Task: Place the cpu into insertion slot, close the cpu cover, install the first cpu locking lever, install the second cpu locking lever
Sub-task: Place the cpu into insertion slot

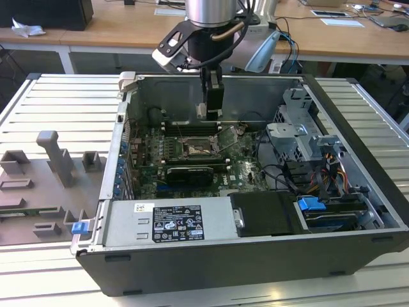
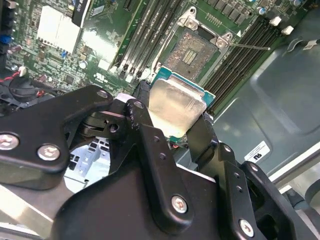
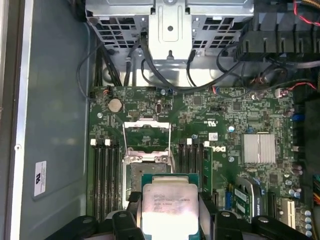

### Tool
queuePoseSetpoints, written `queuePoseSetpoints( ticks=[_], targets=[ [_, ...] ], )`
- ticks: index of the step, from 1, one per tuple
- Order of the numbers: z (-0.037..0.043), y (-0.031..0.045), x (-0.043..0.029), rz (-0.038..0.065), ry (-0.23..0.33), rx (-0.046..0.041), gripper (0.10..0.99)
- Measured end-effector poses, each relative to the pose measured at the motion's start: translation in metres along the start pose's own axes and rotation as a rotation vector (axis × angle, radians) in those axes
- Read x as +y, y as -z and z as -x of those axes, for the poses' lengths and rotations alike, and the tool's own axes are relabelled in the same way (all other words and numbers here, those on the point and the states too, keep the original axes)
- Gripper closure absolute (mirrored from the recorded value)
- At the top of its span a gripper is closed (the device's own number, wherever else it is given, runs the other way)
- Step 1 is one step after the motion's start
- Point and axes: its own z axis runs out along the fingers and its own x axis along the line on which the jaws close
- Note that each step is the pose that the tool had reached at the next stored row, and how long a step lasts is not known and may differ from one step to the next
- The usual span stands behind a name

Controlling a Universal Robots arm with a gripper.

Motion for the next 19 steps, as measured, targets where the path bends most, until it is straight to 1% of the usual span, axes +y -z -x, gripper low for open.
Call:
queuePoseSetpoints(
  ticks=[3, 5, 6, 13, 16, 19],
  targets=[
    [-0.0002, -0.0036, -0.0005, 0.0, 0.006, 0.0149, 0.545],
    [-0.0002, -0.0047, -0.0006, 0.0, 0.006, 0.0194, 0.545],
    [-0.0002, -0.0063, -0.0008, 0.0, 0.005, 0.0233, 0.545],
    [0.0001, -0.0156, -0.0021, -0.001, 0.038, 0.0281, 0.545],
    [0.0002, -0.0196, -0.0025, -0.001, 0.044, 0.0313, 0.545],
    [0.0003, -0.023, -0.0028, -0.001, 0.044, 0.0313, 0.545]
  ],
)
